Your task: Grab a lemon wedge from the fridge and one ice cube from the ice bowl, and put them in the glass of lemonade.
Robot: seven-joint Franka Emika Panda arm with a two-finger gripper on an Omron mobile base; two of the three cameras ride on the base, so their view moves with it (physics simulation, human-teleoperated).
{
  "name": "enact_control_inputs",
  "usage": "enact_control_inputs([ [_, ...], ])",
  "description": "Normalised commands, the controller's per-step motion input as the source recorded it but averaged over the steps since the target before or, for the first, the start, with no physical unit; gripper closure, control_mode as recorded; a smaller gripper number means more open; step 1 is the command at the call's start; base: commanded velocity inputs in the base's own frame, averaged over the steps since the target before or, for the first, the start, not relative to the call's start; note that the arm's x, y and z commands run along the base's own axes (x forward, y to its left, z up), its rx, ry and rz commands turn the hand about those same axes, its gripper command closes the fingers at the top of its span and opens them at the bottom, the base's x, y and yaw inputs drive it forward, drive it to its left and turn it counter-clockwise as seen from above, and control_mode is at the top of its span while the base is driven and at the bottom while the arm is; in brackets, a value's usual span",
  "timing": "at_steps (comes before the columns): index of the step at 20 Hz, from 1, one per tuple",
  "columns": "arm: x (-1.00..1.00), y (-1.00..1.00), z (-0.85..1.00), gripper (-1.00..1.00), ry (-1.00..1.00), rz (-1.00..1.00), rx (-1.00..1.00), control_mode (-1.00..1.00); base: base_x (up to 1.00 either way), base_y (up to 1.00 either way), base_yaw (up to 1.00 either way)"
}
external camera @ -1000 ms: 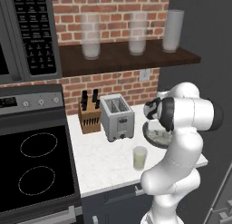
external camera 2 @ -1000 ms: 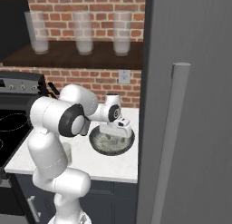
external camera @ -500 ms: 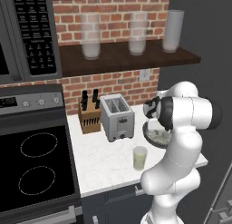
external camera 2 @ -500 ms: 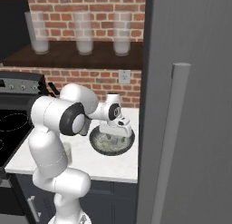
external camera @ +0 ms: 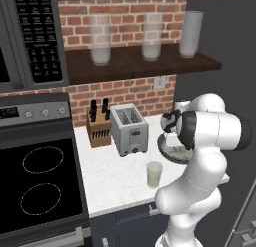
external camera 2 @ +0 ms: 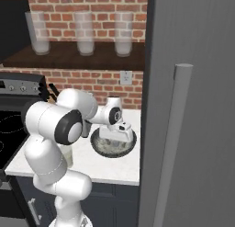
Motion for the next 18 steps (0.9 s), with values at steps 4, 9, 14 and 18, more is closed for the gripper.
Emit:
enact_control_inputs([
  [4,0.32,0.00,-0.12,1.00,0.00,0.00,0.00,-1.00,0.00,0.00,0.00],
  [9,0.55,0.00,-0.13,1.00,0.00,0.00,0.00,-1.00,0.00,0.00,0.00],
  [14,0.16,0.00,-0.10,1.00,0.03,0.00,0.00,-1.00,0.00,0.00,0.00],
  [18,-0.02,0.00,0.00,1.00,0.00,0.00,0.00,-1.00,0.00,0.00,0.00],
])
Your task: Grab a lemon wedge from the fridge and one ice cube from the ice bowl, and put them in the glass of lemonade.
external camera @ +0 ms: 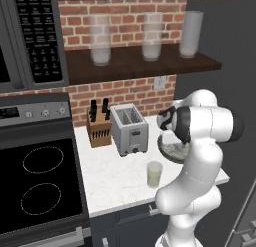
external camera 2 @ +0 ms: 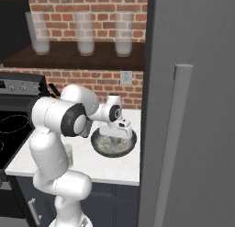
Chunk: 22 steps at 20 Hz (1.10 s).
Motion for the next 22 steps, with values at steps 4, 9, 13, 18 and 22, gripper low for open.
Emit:
enact_control_inputs([
  [4,-0.54,0.01,0.37,1.00,-0.16,0.00,0.00,-1.00,0.00,0.00,0.00],
  [9,-0.70,0.13,0.70,1.00,-0.22,0.01,0.00,-1.00,0.00,0.00,0.00],
  [13,-0.87,0.22,0.77,1.00,-0.08,0.08,-0.04,-1.00,0.00,0.00,0.00],
  [18,-0.94,0.41,0.82,1.00,-0.06,0.09,-0.10,-1.00,0.00,0.00,0.00],
  [22,-0.79,0.59,0.81,1.00,-0.04,0.11,-0.13,-1.00,0.00,0.00,0.00],
])
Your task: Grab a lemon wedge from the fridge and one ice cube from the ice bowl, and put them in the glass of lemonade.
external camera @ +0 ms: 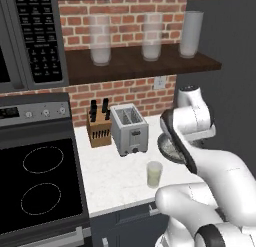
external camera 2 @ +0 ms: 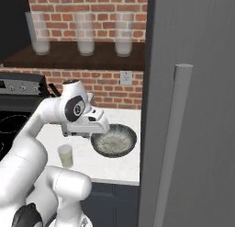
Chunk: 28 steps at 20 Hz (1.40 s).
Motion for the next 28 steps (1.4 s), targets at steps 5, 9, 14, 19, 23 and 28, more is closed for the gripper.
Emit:
enact_control_inputs([
  [5,-0.65,0.72,0.69,1.00,-0.02,0.10,-0.14,-1.00,0.00,0.00,0.00],
  [9,-0.45,0.67,0.50,1.00,-0.01,0.08,-0.14,-1.00,0.00,0.00,0.00],
  [14,-0.10,0.41,0.06,1.00,0.00,0.01,-0.09,-1.00,0.00,0.00,0.00],
  [19,0.10,0.09,-0.25,1.00,0.05,0.00,-0.04,-1.00,0.00,0.00,0.00],
  [23,0.16,0.02,-0.37,1.00,0.08,0.00,-0.04,-1.00,0.00,0.00,0.00],
  [28,0.09,0.13,-0.34,1.00,0.07,0.00,-0.05,-1.00,0.00,0.00,0.00],
])
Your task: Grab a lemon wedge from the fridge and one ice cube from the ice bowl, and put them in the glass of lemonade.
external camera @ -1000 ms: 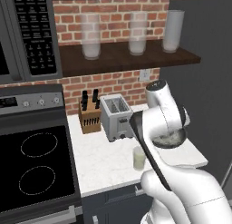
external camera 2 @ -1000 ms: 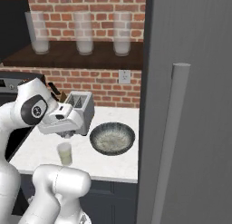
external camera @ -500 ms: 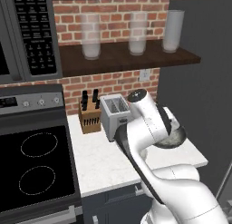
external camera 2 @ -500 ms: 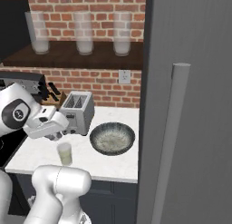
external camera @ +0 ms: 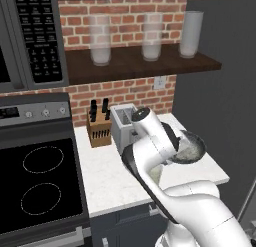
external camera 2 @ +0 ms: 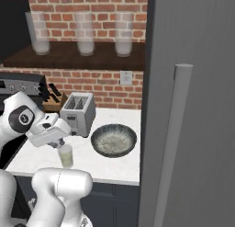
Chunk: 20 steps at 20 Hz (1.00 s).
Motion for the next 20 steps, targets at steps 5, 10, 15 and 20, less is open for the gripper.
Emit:
enact_control_inputs([
  [5,0.00,0.19,-0.03,1.00,0.00,0.00,-0.03,-1.00,0.00,0.00,0.00],
  [10,0.03,0.02,0.00,1.00,0.00,0.00,0.00,-1.00,0.00,0.00,0.00],
  [15,0.11,0.00,-0.17,1.00,0.01,0.00,-0.02,-1.00,0.00,0.00,0.00],
  [20,0.19,0.00,-0.25,1.00,0.01,0.00,-0.03,-1.00,0.00,0.00,0.00],
])
